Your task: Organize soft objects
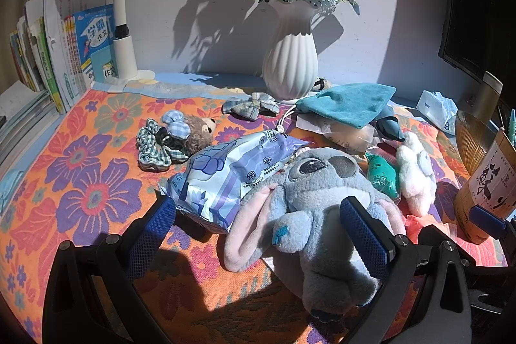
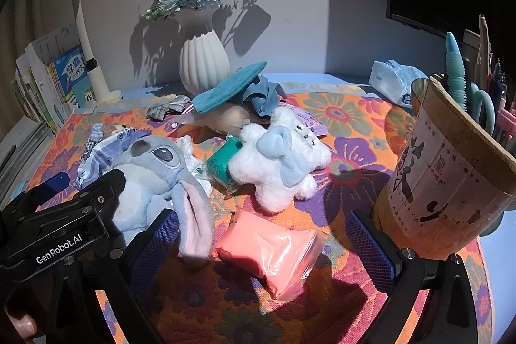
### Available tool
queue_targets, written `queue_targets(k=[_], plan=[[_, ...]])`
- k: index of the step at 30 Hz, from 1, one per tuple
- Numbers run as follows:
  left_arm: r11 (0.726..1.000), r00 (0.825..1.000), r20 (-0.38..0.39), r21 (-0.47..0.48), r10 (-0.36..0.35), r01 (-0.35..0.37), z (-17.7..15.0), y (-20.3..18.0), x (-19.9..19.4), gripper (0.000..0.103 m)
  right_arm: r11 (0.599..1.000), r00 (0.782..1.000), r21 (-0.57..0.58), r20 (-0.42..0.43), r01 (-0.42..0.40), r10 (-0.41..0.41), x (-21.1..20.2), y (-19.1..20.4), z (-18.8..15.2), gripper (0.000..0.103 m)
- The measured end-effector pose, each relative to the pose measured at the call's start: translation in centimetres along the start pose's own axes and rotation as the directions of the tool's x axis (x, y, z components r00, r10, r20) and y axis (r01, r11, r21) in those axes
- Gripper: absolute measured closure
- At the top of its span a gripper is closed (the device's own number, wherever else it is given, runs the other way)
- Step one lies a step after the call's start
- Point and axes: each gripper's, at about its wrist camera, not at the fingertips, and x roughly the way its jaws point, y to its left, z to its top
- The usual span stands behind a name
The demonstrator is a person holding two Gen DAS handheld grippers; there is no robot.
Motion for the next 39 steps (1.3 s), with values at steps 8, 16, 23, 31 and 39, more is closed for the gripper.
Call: queue_targets(k=[8,16,23,31,39], plan=[[1.000,1.000,0.000,-0.001,0.000,0.000,0.0,0.0,0.0,0.001,1.000,1.000,0.000,-0.001,0.001,-0.001,0.0,0.0,0.0,0.000],[1.000,1.000,0.000,-0.001,0.000,0.000,0.0,0.0,0.0,0.001,1.000,1.000,-0.001,-0.001,0.002,-0.002,0.0,0.0,0.0,0.000],[1.000,1.000,-0.001,-0.004,-0.002,0.002,0.0,0.0,0.0,0.001,1.000,1.000,0.002,0.004,0.004,-0.004,-0.1,0.0,0.1,0.000],[0.990,0.989,-0.066,-0.053,-0.134,0.131,-0.4,1.1,-0.6,0.001,1.000,1.000,0.008,0.013,-0.005,0.004,-1.2,-0.6,-0.4,0.000],[0.966,0.948,-0.192,0.000,-0.254,0.259,0.4,-0.5,-0.1,0.003,0.999,0.997,0.005,-0.062,-0.047,0.047,-1.4,-1.1,-1.0,0.000]])
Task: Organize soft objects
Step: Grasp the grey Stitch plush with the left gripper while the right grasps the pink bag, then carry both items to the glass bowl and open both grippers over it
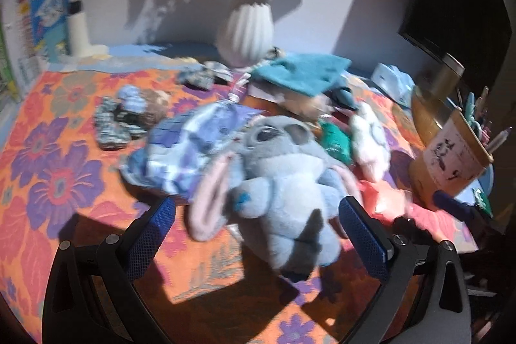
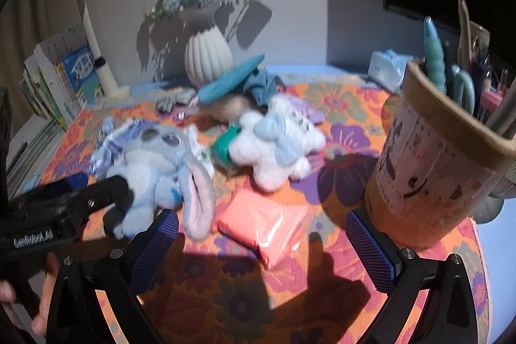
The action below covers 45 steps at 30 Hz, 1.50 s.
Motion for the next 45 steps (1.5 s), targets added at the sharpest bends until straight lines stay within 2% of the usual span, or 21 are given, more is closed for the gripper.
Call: queue_targets(k=[3,5,9,13,14,15,16,17,19,22,24,26,30,37,41,42,45], plan=[[0.997,0.997,-0.038,-0.036,-0.072,0.071,0.6,-0.2,0.8,0.003,1.000,0.998,-0.006,-0.056,-0.013,0.012,0.6,-0.2,-0.5,0.000],[0.995,0.994,-0.060,-0.047,-0.095,0.092,0.9,-0.5,1.4,0.003,1.000,0.996,-0.019,-0.088,-0.018,0.017,1.2,-0.3,-0.5,0.002],[0.997,0.994,-0.085,-0.036,-0.068,0.065,1.4,-1.3,2.5,0.003,0.994,0.991,-0.105,-0.120,0.038,-0.051,2.3,0.1,0.2,0.003],[1.000,0.995,-0.100,-0.010,-0.009,0.008,1.3,-2.1,3.6,0.003,0.990,0.986,-0.141,-0.160,0.025,-0.048,3.7,0.2,0.6,0.014],[1.000,0.995,-0.098,-0.005,0.004,-0.004,1.2,-2.1,3.7,0.008,0.990,0.985,-0.140,-0.168,0.021,-0.044,3.9,0.0,0.6,0.014],[1.000,0.995,-0.097,0.005,0.026,-0.025,1.1,-2.2,3.9,0.018,0.990,0.983,-0.138,-0.179,0.015,-0.039,4.2,0.0,0.6,0.016],[0.999,0.994,-0.100,0.017,0.045,-0.043,1.1,-2.2,4.1,0.023,0.991,0.981,-0.136,-0.189,0.009,-0.035,4.4,0.0,0.6,0.022],[0.998,0.993,-0.104,0.023,0.057,-0.055,1.0,-2.1,4.1,0.026,0.991,0.981,-0.137,-0.193,0.005,-0.032,4.6,0.1,0.6,0.023],[0.998,0.994,-0.089,0.027,0.066,-0.064,0.9,-2.0,3.8,0.031,0.990,0.983,-0.141,-0.183,0.001,-0.027,4.4,0.3,0.6,0.034],[0.998,0.997,-0.054,0.050,0.047,-0.044,0.8,-2.4,2.5,0.042,0.989,0.985,-0.148,-0.170,-0.019,-0.007,3.7,0.7,0.3,0.037],[0.997,0.999,-0.033,0.069,0.039,-0.036,0.7,-2.8,1.6,0.061,0.989,0.987,-0.144,-0.159,-0.041,0.018,2.9,1.1,0.0,0.038],[0.995,0.998,-0.032,0.089,0.053,-0.050,0.6,-3.1,0.9,0.061,0.989,0.990,-0.138,-0.139,-0.056,0.037,2.0,1.3,-0.3,0.038],[0.996,0.999,-0.034,0.082,0.037,-0.034,0.0,-3.2,0.3,0.068,0.989,0.992,-0.134,-0.122,-0.056,0.040,0.1,1.3,-0.7,0.038],[0.999,0.999,-0.020,0.042,-0.027,0.027,-1.3,-3.7,-2.1,0.070,0.996,0.994,-0.065,-0.098,-0.054,0.047,-3.3,-0.9,-1.0,0.038],[0.995,0.997,-0.001,0.063,-0.081,0.081,-1.7,-5.5,-4.0,0.087,0.999,0.994,-0.017,-0.109,-0.031,0.029,-5.1,-2.7,-1.1,0.038],[0.993,0.996,-0.005,0.074,-0.089,0.089,-1.8,-6.1,-4.3,0.087,1.000,0.993,-0.005,-0.115,-0.019,0.018,-5.4,-3.3,-1.2,0.038],[0.993,0.998,-0.039,0.109,-0.047,0.051,-2.3,-7.4,-3.8,0.084,0.999,0.993,0.038,-0.120,0.015,-0.010,-6.7,-5.3,-1.6,0.038]])
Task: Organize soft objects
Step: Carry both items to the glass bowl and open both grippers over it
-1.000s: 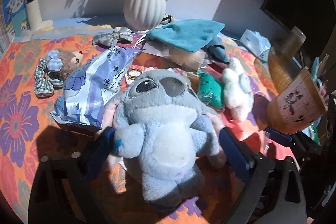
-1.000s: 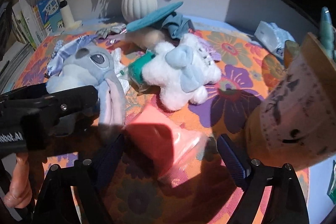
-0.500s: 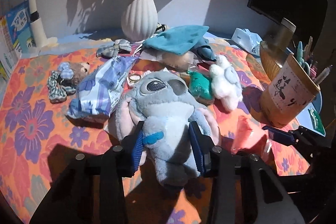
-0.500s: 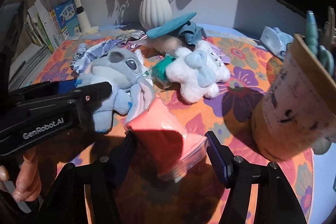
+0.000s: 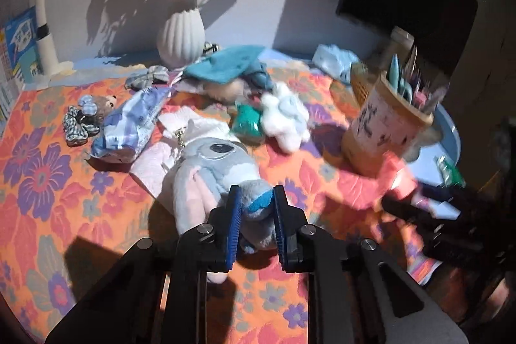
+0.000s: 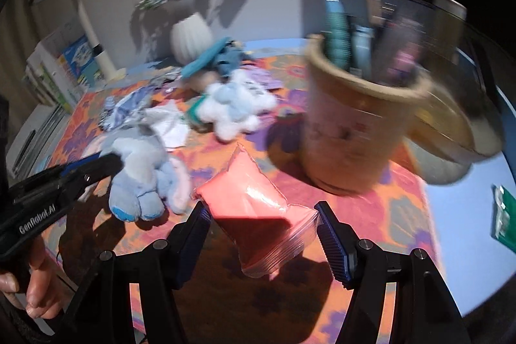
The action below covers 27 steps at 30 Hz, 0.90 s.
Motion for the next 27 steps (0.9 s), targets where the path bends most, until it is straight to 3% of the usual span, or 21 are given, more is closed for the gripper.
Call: queue_targets(k=[1,3,5,6,10,12,13,14,16,21,25,27], plan=[[1.000,1.000,-0.020,-0.008,0.012,-0.012,-0.2,0.1,0.5,0.080,1.000,1.000,0.009,0.000,0.008,-0.008,-0.3,-0.4,-0.2,0.038],[0.999,0.997,-0.067,-0.035,0.031,-0.033,-0.6,0.6,1.6,0.044,1.000,1.000,0.031,-0.001,0.000,0.000,-0.7,-1.5,-0.6,0.038],[0.996,0.994,-0.090,-0.057,0.061,-0.066,-0.9,1.1,2.8,0.022,0.999,1.000,0.048,-0.003,-0.013,0.014,-0.9,-2.1,-1.1,0.038],[0.995,0.992,-0.095,-0.061,0.079,-0.085,-1.0,1.2,3.4,0.021,0.998,1.000,0.054,-0.008,-0.016,0.016,-0.8,-2.4,-1.3,0.038],[0.985,0.983,-0.101,-0.063,0.155,-0.162,-0.8,1.0,5.1,0.022,0.998,1.000,0.061,-0.014,-0.026,0.027,-0.7,-3.0,-1.6,0.038],[0.978,0.972,-0.123,-0.034,0.198,-0.204,-0.6,0.6,6.2,0.047,0.998,1.000,0.065,-0.014,-0.026,0.027,-0.8,-3.4,-1.7,0.038],[0.981,0.973,-0.130,-0.026,0.188,-0.193,-0.7,0.4,6.3,0.053,0.997,1.000,0.067,-0.013,-0.026,0.027,-0.9,-3.6,-1.7,0.038],[0.986,0.979,-0.126,-0.024,0.160,-0.165,-0.8,0.1,6.1,0.064,0.997,1.000,0.067,-0.011,-0.024,0.025,-1.0,-3.9,-1.7,0.038],[0.991,0.986,-0.102,0.002,0.135,-0.135,-1.2,-0.9,5.0,0.065,0.998,1.000,0.070,0.002,-0.012,0.012,-1.8,-4.7,-1.8,0.038],[0.997,0.999,-0.021,0.064,-0.037,0.039,-1.7,-4.9,0.5,0.066,0.991,0.999,0.131,0.049,0.017,-0.023,-4.8,-8.3,-1.7,0.038],[0.965,0.977,0.033,0.172,-0.208,0.200,-1.1,-10.6,-2.8,0.066,0.981,0.993,0.187,0.102,0.041,-0.061,-7.5,-10.8,-1.3,0.038],[0.944,0.965,0.038,0.221,-0.259,0.245,-0.8,-13.0,-3.5,0.066,0.976,0.989,0.210,0.124,0.056,-0.083,-8.7,-11.9,-1.2,0.038]])
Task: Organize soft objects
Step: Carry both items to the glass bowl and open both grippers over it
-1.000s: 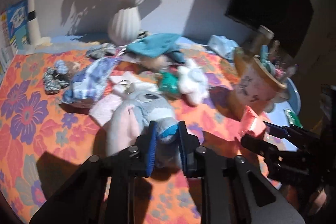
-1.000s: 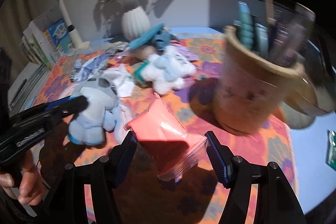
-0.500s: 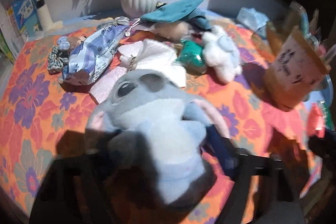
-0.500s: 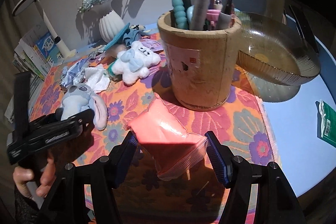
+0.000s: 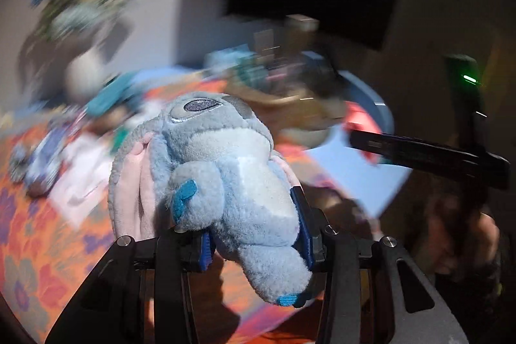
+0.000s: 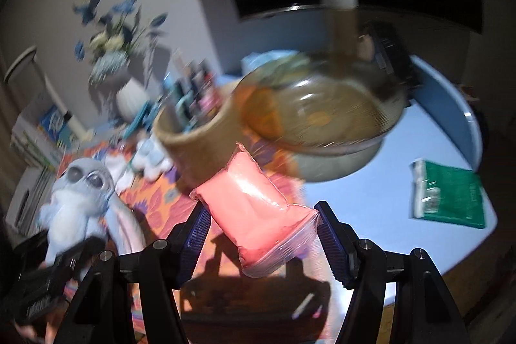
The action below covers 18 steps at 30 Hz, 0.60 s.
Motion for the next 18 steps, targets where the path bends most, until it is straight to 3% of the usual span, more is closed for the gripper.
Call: queue_targets(k=[6,11,18], plan=[[0.982,0.985,0.010,0.086,-0.171,0.170,4.5,-6.0,2.5,0.066,0.995,0.997,0.081,0.063,0.049,-0.054,-2.3,-3.7,2.1,0.038],[0.973,0.977,0.011,0.086,-0.215,0.213,8.3,-9.1,5.3,0.066,0.982,0.992,0.176,0.092,0.074,-0.091,-2.9,-7.3,4.6,0.038],[0.977,0.977,-0.013,0.021,-0.212,0.212,13.0,-10.0,10.2,0.065,0.952,0.987,0.295,0.108,0.079,-0.116,-1.0,-11.6,9.0,0.038]])
